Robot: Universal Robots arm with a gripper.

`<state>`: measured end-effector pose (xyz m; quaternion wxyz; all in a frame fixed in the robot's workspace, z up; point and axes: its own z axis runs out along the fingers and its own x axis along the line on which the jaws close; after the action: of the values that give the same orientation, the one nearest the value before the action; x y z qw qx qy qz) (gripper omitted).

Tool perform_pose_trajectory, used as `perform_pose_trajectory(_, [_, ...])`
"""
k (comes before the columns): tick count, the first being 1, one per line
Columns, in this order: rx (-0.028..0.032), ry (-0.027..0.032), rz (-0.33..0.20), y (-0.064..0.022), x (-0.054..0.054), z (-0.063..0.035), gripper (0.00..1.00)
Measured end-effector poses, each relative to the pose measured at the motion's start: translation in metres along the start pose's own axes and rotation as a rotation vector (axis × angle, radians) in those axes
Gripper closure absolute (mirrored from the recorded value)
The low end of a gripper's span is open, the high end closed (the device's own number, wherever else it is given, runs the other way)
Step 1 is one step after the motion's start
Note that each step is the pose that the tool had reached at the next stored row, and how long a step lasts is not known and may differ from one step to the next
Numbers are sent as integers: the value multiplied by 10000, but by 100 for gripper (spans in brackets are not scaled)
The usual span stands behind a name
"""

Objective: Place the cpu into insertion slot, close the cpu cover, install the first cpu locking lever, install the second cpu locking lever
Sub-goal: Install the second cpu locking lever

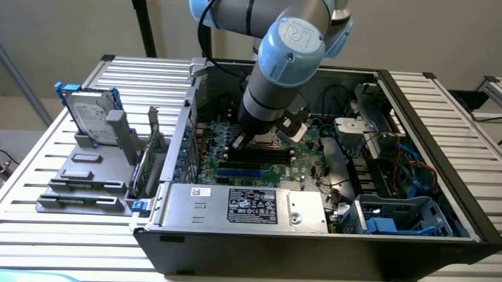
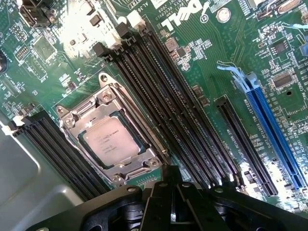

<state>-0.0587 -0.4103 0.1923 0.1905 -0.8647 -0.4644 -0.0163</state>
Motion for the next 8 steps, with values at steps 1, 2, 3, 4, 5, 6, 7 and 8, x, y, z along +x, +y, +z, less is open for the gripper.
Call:
perform_pose_trajectory(1, [-1, 1, -3, 0, 1, 4, 89])
perform_pose_trajectory(2, [0, -1, -8, 0, 1, 7, 89])
perform_pose_trajectory(3, [1, -4, -11, -1, 0, 8, 89])
perform_pose_trajectory(4, [1, -7, -14, -1, 0, 9, 89])
perform_pose_trajectory(5, [0, -11, -17, -2, 0, 10, 89])
perform_pose_trajectory(6, [-2, -14, -20, -2, 0, 11, 89])
perform_pose_trajectory(7, [-5, -20, -22, -4, 0, 13, 89])
perform_pose_trajectory(8, [-12, -31, -24, -5, 0, 15, 89])
